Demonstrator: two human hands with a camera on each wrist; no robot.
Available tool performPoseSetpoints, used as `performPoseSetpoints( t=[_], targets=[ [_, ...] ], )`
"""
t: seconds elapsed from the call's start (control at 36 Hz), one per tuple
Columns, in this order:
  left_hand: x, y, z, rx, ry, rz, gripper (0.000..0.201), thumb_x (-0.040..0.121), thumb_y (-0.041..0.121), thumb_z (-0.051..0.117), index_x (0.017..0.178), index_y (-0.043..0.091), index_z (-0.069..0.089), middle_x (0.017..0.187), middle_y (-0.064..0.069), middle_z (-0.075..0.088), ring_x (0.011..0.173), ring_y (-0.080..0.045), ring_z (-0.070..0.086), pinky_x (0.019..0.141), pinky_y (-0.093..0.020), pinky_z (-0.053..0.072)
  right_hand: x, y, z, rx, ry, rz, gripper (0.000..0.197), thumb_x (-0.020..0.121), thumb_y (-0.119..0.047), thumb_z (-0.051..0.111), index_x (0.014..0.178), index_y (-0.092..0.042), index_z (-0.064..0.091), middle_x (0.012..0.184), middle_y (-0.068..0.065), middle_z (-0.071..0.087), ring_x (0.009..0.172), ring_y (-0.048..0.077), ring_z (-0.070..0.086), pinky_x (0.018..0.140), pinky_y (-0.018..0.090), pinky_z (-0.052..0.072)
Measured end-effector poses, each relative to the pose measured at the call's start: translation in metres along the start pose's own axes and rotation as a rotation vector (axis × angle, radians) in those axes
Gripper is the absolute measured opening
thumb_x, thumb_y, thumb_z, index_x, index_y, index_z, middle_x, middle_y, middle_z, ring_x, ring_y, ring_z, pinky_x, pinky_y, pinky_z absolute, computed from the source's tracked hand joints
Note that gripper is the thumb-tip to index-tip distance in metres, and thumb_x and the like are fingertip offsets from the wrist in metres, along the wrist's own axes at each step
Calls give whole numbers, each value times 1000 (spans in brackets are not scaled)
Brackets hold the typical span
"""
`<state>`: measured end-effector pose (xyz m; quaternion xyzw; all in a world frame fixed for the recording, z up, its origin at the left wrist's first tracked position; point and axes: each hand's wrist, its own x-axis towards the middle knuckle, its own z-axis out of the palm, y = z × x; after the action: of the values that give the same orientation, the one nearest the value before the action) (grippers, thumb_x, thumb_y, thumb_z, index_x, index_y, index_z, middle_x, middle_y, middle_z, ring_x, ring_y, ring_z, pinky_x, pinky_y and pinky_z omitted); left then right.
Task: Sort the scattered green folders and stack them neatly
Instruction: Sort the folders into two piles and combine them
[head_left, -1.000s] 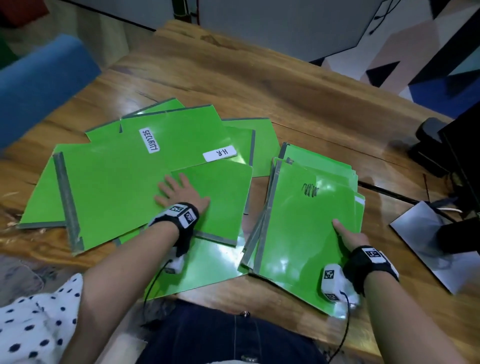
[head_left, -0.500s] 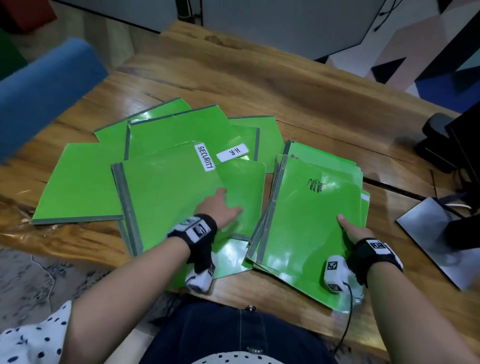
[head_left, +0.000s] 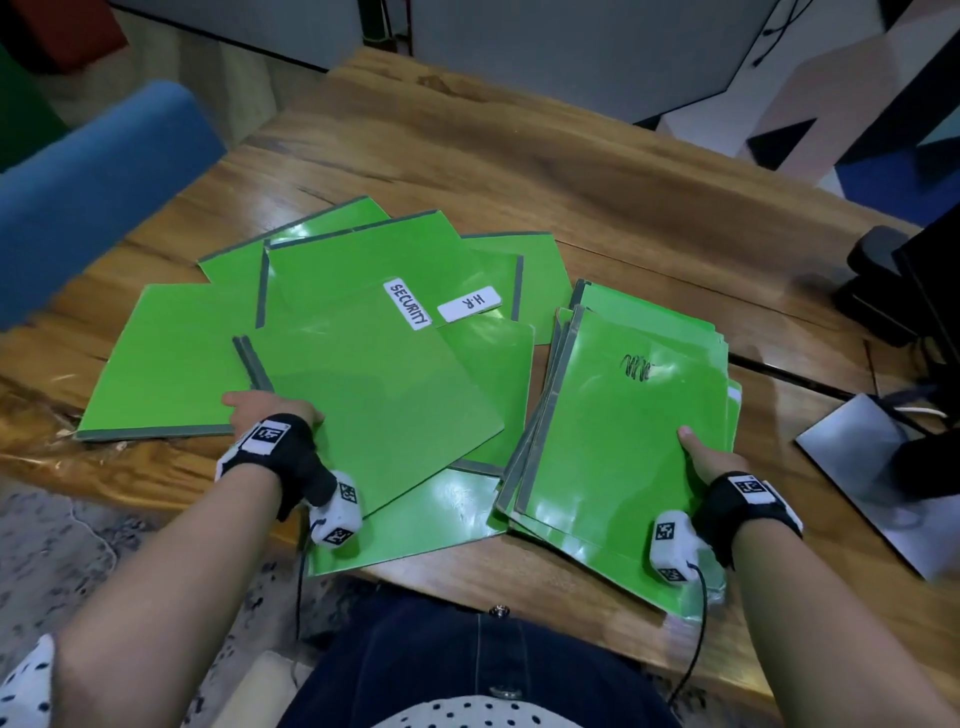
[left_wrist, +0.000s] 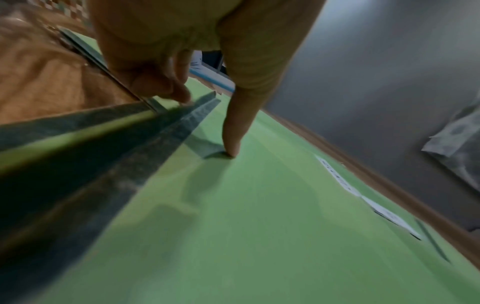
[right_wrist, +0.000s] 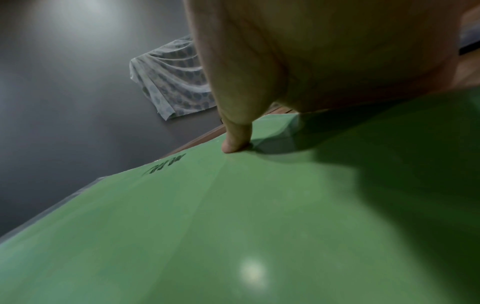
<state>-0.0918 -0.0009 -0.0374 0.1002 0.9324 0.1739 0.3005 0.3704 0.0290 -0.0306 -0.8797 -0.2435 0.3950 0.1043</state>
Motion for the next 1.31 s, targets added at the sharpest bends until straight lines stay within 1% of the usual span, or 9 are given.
performPoseSetpoints(
  t=[0.14, 0.19, 0.39, 0.58, 0.69, 0.83, 1.03, 1.22, 1.31],
  targets=[
    [-8, -6, -4, 94, -236, 105, 28, 79, 19, 67, 102, 3, 66, 93, -12, 66, 89, -25, 67, 73, -24, 45, -2, -1, 0, 2, 0, 0, 88, 84, -62, 53, 142, 0, 31, 146, 20, 38, 126, 38, 46, 100, 45, 39],
    [-3, -8, 2, 41, -228, 117, 33, 77, 22, 66, 105, 4, 67, 92, -12, 68, 84, -25, 66, 70, -25, 47, -1, 0, 0, 10, 2, 1, 87, 84, -61, 54, 142, 0, 31, 146, 20, 38, 126, 37, 46, 100, 45, 39],
    [-47, 33, 2, -413, 40, 104, 41, 99, 5, 39, 137, -7, 32, 135, -25, 49, 122, -38, 51, 98, -43, 43, 1, 1, 0, 21, 1, 9, 86, 85, -59, 54, 143, 0, 30, 147, 20, 37, 127, 37, 45, 101, 45, 39],
    [-47, 54, 5, -350, -117, 124, 49, 99, 20, 38, 143, -1, 29, 143, -17, 44, 126, -30, 49, 95, -35, 45, 1, 2, 1, 52, 5, 8, 87, 83, -59, 56, 143, -2, 30, 146, 19, 37, 127, 38, 44, 102, 47, 38],
    [-65, 42, 14, 68, -218, 229, 40, 93, 37, 54, 117, 6, 61, 120, -10, 63, 111, -24, 61, 84, -29, 50, 1, 3, -1, 52, 10, 7, 89, 81, -61, 58, 141, -1, 33, 144, 19, 41, 124, 37, 48, 100, 45, 39],
    [-78, 15, 33, 469, -299, 323, 32, 93, 23, 56, 118, 3, 62, 123, -9, 62, 115, -23, 59, 91, -26, 46, 2, 4, 0, 47, 8, 3, 86, 82, -60, 57, 140, 0, 35, 143, 19, 42, 123, 37, 49, 98, 43, 40],
    [-84, 6, 35, 584, -360, 373, 25, 93, 15, 54, 111, -1, 62, 124, -17, 61, 113, -28, 59, 83, -28, 44, 1, 3, 0, 28, 16, 1, 86, 82, -62, 56, 140, -1, 35, 143, 19, 42, 123, 36, 49, 97, 44, 40],
    [-83, 6, 36, 355, -400, 282, 34, 91, 16, 59, 118, -4, 59, 111, -16, 65, 101, -27, 63, 86, -31, 49, 1, 3, 1, 18, 11, -6, 87, 82, -63, 55, 140, -1, 34, 142, 19, 42, 122, 37, 49, 96, 44, 41],
    [-88, 5, 39, 188, -378, 244, 40, 95, 35, 52, 78, -2, 54, 86, -7, 57, 89, -22, 59, 71, -24, 44, 2, 3, 1, 16, 4, -9, 86, 83, -63, 54, 140, -1, 34, 142, 19, 42, 121, 37, 49, 95, 44, 41]
  ],
)
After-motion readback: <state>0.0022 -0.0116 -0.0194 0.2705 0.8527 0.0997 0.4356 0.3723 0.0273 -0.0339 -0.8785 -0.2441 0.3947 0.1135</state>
